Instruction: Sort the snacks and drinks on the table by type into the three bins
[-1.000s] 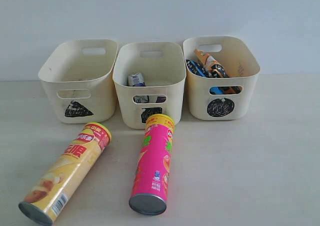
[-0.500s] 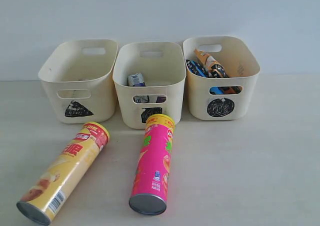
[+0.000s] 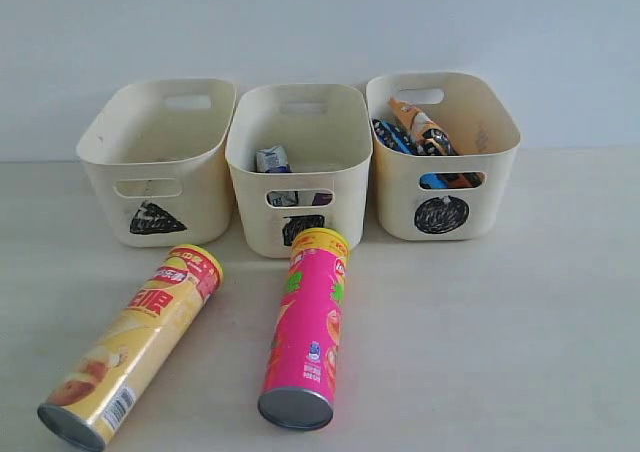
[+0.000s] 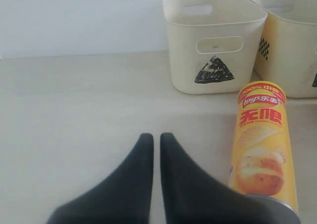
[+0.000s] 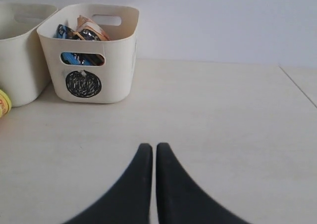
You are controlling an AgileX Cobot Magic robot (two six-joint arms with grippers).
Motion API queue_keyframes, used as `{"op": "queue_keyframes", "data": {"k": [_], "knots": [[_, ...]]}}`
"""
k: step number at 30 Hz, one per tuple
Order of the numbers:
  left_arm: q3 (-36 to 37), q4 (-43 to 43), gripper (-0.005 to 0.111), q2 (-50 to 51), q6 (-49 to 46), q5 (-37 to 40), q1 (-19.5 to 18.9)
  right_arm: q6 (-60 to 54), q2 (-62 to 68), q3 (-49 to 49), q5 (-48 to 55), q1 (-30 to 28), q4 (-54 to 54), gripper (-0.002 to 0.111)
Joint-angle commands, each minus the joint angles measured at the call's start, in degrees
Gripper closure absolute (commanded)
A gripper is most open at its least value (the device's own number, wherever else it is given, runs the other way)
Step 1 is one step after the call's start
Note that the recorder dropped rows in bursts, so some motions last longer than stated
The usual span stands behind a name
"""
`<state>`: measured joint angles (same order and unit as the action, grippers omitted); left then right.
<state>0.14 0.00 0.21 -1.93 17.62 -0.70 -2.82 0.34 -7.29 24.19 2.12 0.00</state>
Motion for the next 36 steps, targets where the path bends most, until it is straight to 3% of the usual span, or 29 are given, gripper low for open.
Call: {"op": "queue_keyframes", "data": {"k": [1, 9, 36], "knots": [[-0.14, -0.41, 0.102, -0.21, -0.02, -0.71, -0.21, 1.38, -0.34, 2.09, -3.21, -0.27, -0.3, 0.108], [-0.14, -0.41, 0.102, -0.21, -0.02, -0.71, -0.21, 2.09, -0.34, 7.25, -7.04, -0.27, -0.3, 0.108], [-0.14, -0.41, 0.102, -0.21, -0.02, -0.71, -0.21, 2.47, -0.34, 7.29, -5.68, -0.27, -1.74, 0.108]]}}
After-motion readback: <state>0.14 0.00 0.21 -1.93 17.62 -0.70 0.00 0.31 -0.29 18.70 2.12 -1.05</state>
